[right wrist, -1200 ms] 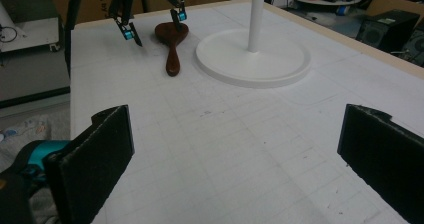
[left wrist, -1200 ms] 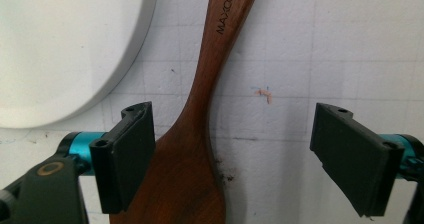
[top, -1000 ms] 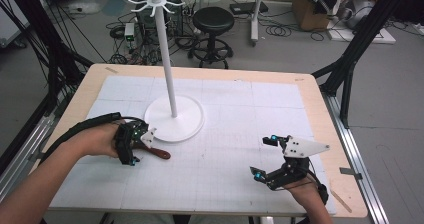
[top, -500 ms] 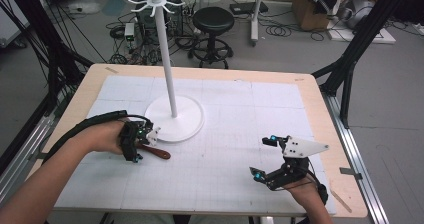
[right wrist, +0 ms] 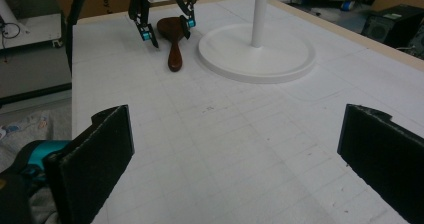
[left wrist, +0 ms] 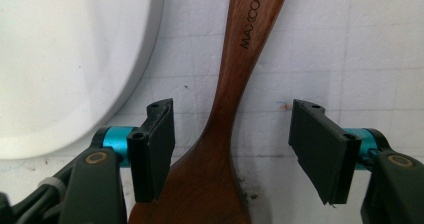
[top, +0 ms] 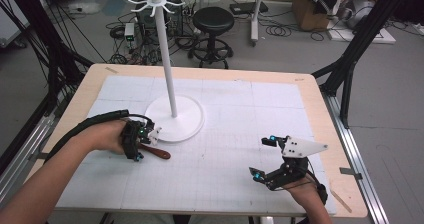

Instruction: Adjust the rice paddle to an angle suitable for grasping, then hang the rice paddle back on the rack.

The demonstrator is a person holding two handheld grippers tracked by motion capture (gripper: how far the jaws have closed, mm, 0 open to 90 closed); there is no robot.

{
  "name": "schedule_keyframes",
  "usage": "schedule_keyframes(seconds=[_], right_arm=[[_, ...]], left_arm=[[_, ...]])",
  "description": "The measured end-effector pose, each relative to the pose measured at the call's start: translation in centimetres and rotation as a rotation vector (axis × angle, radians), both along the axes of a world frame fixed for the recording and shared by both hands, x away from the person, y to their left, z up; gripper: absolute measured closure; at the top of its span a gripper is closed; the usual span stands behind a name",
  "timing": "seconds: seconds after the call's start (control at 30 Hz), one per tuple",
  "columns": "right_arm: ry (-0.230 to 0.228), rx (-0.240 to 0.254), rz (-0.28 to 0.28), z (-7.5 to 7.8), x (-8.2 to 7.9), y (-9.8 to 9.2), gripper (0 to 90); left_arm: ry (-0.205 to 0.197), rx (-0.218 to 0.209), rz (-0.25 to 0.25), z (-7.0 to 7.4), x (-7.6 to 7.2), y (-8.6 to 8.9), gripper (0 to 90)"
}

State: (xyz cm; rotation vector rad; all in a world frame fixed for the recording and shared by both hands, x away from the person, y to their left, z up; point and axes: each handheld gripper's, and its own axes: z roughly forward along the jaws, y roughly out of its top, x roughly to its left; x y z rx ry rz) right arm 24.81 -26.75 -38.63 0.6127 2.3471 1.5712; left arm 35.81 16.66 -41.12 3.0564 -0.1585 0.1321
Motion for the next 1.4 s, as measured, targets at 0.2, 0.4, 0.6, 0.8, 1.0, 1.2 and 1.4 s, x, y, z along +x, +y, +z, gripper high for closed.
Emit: schedule_keyframes(seconds=[0.2, 0.4, 0.6, 0.8, 1.0, 1.2, 1.4], right_arm=[[0.002, -0.002, 0.003, -0.1, 0.1, 0.1, 0.3], [0.005, 0.000, 0.006, -0.1, 0.0, 0.1, 0.3], [0.002, 0.007, 0.006, 0.1, 0.1, 0.2, 0.3], [0.005, 0.006, 0.006, 0.1, 0.2, 0.2, 0.3], [0.010, 0.005, 0.004, 0.1, 0.3, 0.2, 0.3], [0.008, 0.007, 0.009, 0.1, 0.4, 0.4, 0.3], [0.011, 0.000, 0.017, 0.0, 0.4, 0.5, 0.3]], left_arm=[[-0.007, 0.026, -0.030, 0.3, 0.0, -0.6, 39.0], [-0.005, 0.050, -0.058, 0.4, 0.0, -1.3, 41.9], [-0.006, 0.060, -0.070, 0.2, -0.1, -1.2, 44.9], [0.000, 0.054, -0.072, 0.0, 0.1, -1.3, 46.3], [0.006, 0.057, -0.064, 0.1, 0.3, -1.1, 46.4], [0.007, 0.062, -0.067, 0.1, 0.1, -1.2, 46.9], [0.010, 0.058, -0.070, -0.2, 0.2, -1.3, 48.3]])
